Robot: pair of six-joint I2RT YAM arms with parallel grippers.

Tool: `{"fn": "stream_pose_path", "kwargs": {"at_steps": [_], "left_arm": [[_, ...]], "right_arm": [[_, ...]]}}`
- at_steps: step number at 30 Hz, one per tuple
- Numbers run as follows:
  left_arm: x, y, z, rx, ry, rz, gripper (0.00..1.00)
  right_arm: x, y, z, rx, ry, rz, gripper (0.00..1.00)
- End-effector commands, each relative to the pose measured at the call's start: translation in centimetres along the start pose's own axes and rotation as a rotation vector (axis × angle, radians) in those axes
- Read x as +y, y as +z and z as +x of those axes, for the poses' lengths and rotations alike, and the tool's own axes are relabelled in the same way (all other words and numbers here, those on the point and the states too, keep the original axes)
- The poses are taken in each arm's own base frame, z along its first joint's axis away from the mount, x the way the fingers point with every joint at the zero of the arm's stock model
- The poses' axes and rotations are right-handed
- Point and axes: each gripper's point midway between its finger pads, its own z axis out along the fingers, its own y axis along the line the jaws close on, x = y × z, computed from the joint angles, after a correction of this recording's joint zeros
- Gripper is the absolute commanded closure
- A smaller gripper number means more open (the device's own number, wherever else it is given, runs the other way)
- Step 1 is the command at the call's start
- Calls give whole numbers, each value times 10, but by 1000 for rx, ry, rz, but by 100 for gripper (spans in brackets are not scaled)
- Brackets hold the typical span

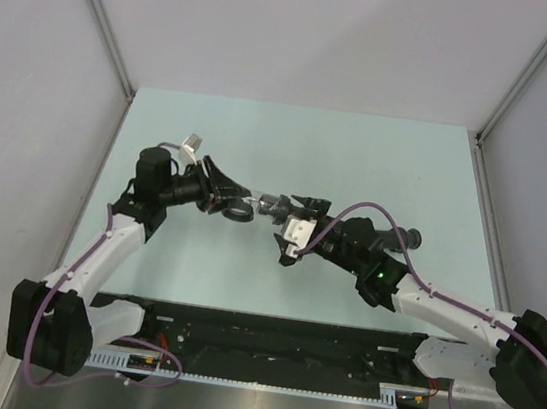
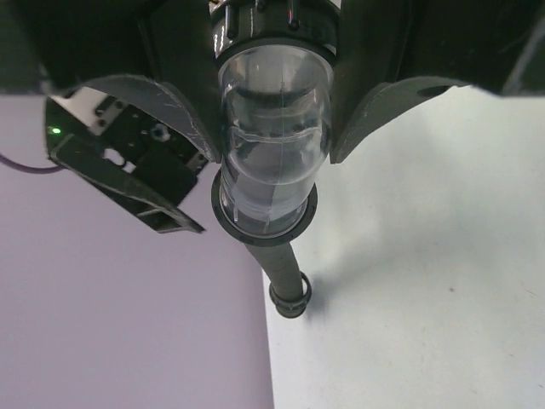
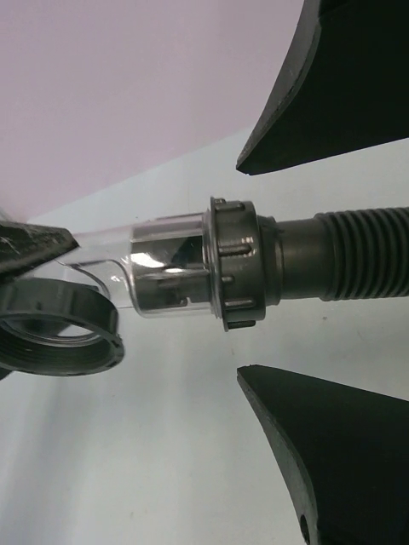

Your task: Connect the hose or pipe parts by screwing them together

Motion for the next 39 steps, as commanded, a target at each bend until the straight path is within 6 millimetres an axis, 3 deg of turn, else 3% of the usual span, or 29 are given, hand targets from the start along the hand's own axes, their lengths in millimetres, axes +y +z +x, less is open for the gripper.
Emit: {"fn": "stream_pose_path", "kwargs": {"at_steps": [1, 8, 18, 20, 21, 23, 24, 25, 26, 27, 29, 30, 32, 34, 35, 39], "left_arm": [[-35, -12, 6, 36, -65, 103, 100], [-45, -17, 8, 44, -79, 125, 100], [-40, -17, 15, 78, -115, 123, 100], [-39, -16, 15, 81, -117, 121, 100], [-38, -15, 16, 84, -110, 120, 100], [-41, -15, 13, 80, -57, 131, 100], [-41, -14, 12, 74, 22, 138, 100], [-47, -14, 9, 64, 81, 154, 100], [-51, -13, 9, 61, 141, 169, 100], [-53, -13, 8, 51, 260, 190, 100], [-63, -11, 9, 35, 419, 236, 100], [-62, -11, 9, 24, 525, 252, 100], [-68, -12, 15, 0, 726, 312, 100], [-71, -12, 29, -9, 871, 360, 100], [-69, -11, 32, -21, 1000, 377, 100], [-65, -5, 50, 0, 1183, 430, 100]], "right_arm": [[-13, 5, 0, 18, -105, 60, 0], [-11, 12, -1, 9, -121, 65, 0], [-10, 22, -15, -30, -152, 67, 20], [-9, 23, -16, -32, -155, 63, 32], [-9, 24, -15, -29, -150, 60, 48], [-11, 25, -22, -42, -130, 54, 61], [-1, 26, -19, -27, -103, 2, 70], [-9, 28, -30, -43, -37, -5, 73], [-7, 29, -28, -38, 13, -41, 76], [10, 28, -31, -67, 74, -161, 81], [-6, 26, -31, -90, 270, -214, 85], [3, 22, -39, -138, 348, -312, 87], [-7, 16, -27, -134, 503, -357, 88], [-3, 7, -31, -188, 571, -466, 88], [-11, 4, -28, -176, 663, -469, 89], [-14, -2, -26, -202, 847, -592, 90]]}}
